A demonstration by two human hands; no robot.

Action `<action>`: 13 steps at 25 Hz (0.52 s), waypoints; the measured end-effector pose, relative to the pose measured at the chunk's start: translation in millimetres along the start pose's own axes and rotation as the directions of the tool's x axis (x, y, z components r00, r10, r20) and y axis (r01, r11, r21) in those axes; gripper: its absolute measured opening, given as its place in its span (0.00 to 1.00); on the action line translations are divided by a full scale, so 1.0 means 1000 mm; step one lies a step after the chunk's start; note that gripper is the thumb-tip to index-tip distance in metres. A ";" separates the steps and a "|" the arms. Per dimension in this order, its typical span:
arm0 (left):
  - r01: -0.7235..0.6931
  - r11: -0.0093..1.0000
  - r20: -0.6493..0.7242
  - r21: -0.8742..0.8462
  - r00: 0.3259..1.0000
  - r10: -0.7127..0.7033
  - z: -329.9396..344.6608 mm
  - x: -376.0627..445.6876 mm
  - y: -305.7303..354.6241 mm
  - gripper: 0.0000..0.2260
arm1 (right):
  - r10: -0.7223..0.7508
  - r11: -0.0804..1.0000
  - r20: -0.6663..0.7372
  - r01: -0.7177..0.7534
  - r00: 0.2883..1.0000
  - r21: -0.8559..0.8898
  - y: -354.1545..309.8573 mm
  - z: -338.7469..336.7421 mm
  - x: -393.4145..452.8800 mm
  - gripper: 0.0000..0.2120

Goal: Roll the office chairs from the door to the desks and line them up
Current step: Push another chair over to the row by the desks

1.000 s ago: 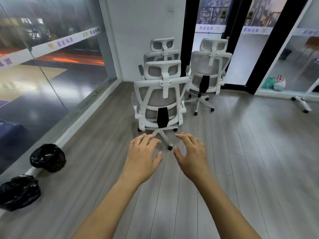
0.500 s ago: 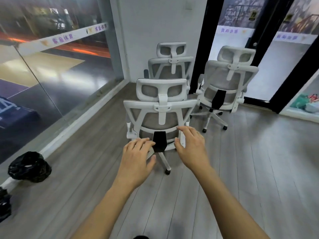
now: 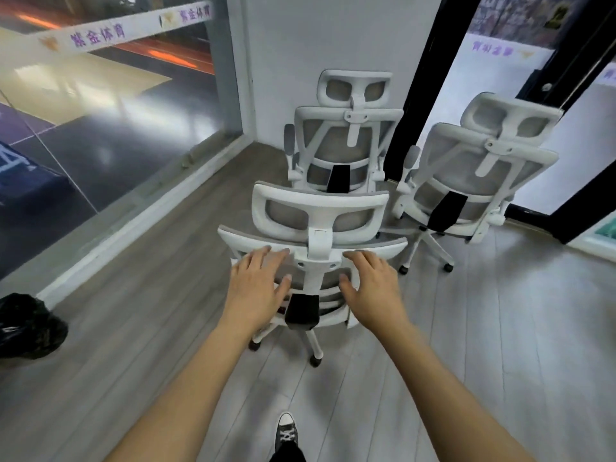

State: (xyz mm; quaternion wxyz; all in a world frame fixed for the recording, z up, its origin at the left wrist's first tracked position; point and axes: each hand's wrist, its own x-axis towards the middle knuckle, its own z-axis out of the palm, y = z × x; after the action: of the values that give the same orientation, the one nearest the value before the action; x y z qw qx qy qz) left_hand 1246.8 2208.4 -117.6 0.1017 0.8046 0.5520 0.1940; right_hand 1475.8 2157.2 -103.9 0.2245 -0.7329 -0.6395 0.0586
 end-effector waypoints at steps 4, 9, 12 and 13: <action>0.048 0.996 0.054 0.070 0.997 -0.051 0.039 0.059 -0.037 0.23 | 0.091 0.991 0.052 -0.085 0.995 -0.105 0.022 0.034 0.056 0.20; 0.057 0.997 -0.060 0.059 0.997 -0.054 0.050 0.062 -0.050 0.18 | 0.019 0.997 0.086 -0.013 0.996 -0.078 0.062 0.059 0.063 0.24; 0.122 0.993 -0.091 -0.004 0.988 -0.122 0.046 0.042 -0.040 0.19 | -0.063 0.998 0.075 0.063 0.995 -0.002 0.072 0.060 0.051 0.24; 0.149 0.989 -0.109 -0.012 0.983 -0.149 0.046 0.030 -0.038 0.19 | -0.088 0.996 0.077 0.086 0.993 0.020 0.073 0.059 0.048 0.24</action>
State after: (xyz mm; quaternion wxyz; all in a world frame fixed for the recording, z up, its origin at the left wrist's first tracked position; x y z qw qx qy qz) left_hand 1244.0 2252.9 -167.2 0.0870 0.7490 0.6149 0.2309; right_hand 1528.8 2212.4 -176.8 0.2080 -0.6997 -0.6785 0.0826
